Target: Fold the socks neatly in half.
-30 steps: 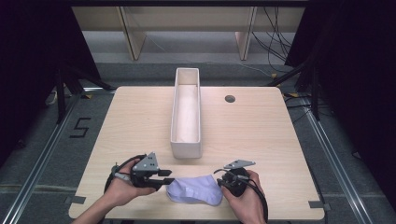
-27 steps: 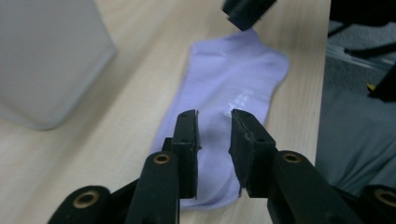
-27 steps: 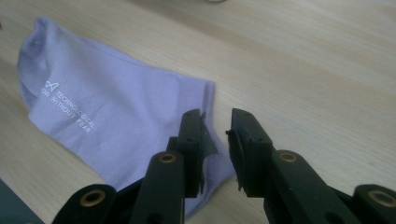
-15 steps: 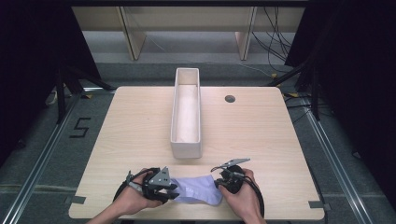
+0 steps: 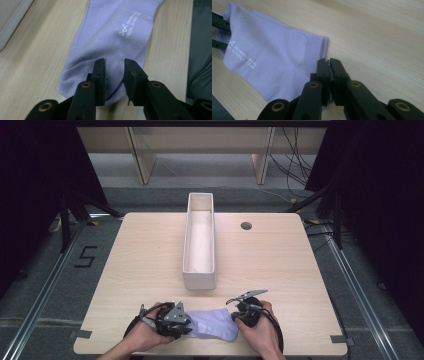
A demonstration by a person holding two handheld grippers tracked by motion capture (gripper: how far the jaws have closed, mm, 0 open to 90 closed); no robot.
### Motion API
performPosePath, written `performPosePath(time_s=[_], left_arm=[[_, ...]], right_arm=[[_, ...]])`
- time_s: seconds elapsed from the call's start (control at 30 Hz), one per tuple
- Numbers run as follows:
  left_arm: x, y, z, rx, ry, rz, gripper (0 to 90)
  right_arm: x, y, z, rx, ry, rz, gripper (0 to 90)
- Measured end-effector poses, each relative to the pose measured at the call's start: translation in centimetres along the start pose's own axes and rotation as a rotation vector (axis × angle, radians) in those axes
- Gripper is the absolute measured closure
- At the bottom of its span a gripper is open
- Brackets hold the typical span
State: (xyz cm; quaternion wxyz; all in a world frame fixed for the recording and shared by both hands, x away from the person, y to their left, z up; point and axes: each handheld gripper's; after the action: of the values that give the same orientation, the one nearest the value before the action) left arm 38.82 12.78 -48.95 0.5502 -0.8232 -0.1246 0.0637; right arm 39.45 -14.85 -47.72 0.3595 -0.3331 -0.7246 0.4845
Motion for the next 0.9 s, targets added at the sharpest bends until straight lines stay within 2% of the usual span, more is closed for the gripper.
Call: performPosePath(time_s=[0.03,0.07,0.13,0.33,0.43,0.5,0.53,0.6,0.67,0.8,0.83,0.9], left_arm=[[0.0,0.0,0.0,0.0,-0.001,-0.001,73.5],[-0.1,-0.1,0.0,0.005,0.003,-0.006,75.1],[0.0,-0.1,-0.1,0.018,0.026,-0.016,79.0],[-0.3,-0.2,-0.3,0.013,0.021,-0.026,87.2],[-0.1,-0.7,-0.4,0.02,0.034,-0.025,87.5],[0.1,-1.3,-0.4,0.001,0.031,-0.018,87.4],[0.0,-1.8,-0.4,-0.025,0.018,-0.013,87.4],[-0.1,-2.2,-0.5,-0.032,0.023,0.009,87.3],[-0.2,-2.5,-0.5,-0.035,0.026,0.01,87.3],[-0.2,-2.6,-0.3,-0.043,0.026,0.008,87.2],[-0.3,-2.7,-0.3,-0.039,0.03,0.009,87.3],[-0.4,-2.7,-0.3,-0.05,0.027,0.015,87.3]], right_arm=[[-0.1,0.0,0.0,-0.002,-0.011,0.004,88.1],[0.2,-0.1,0.0,0.013,0.018,0.0,88.5],[0.2,-0.1,0.0,0.012,0.02,0.002,89.0],[0.1,0.0,0.0,0.004,0.004,0.003,89.6],[0.1,0.0,0.0,0.002,0.007,0.002,89.6],[0.0,0.0,0.0,0.001,0.006,0.005,89.6],[0.0,0.0,0.0,0.008,0.001,0.006,89.6],[0.1,0.1,-0.1,0.008,0.013,0.004,89.6],[0.0,0.1,-0.1,0.011,0.004,-0.004,89.7],[0.2,0.1,-0.2,0.011,0.014,0.016,89.7],[0.1,0.2,-0.1,0.023,0.01,0.044,89.7],[0.3,0.1,-0.2,0.014,0.018,0.016,89.7]])
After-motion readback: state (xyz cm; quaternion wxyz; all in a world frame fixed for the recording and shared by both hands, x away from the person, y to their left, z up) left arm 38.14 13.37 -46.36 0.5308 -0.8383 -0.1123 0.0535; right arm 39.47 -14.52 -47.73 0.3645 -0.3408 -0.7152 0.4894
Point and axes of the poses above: each handheld gripper's, and its own axes: y roughly forward along the jaws, z roughly out of its underside, x roughly to its left, and after that the axes turned 15 degrees about x, right-handed
